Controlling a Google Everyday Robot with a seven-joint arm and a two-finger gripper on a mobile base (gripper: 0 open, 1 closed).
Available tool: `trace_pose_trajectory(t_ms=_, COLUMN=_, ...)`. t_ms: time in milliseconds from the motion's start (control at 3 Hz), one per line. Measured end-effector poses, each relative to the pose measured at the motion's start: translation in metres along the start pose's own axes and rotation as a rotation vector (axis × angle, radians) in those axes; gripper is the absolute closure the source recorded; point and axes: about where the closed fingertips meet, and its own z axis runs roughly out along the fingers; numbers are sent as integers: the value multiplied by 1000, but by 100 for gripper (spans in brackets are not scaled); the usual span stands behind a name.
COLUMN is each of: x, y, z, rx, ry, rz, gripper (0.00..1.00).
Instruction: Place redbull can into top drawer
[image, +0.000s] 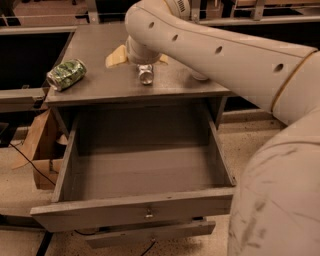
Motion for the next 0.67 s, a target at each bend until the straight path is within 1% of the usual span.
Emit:
trace_pose_trajectory(t_ms=333, x=8, y=-18, z=23, rx=35, ry=23, rz=63, gripper=0)
trace_pose_trajectory(t_ms=667, x=15, y=-26, z=46, rx=33, ry=45, rz=106, gripper=0)
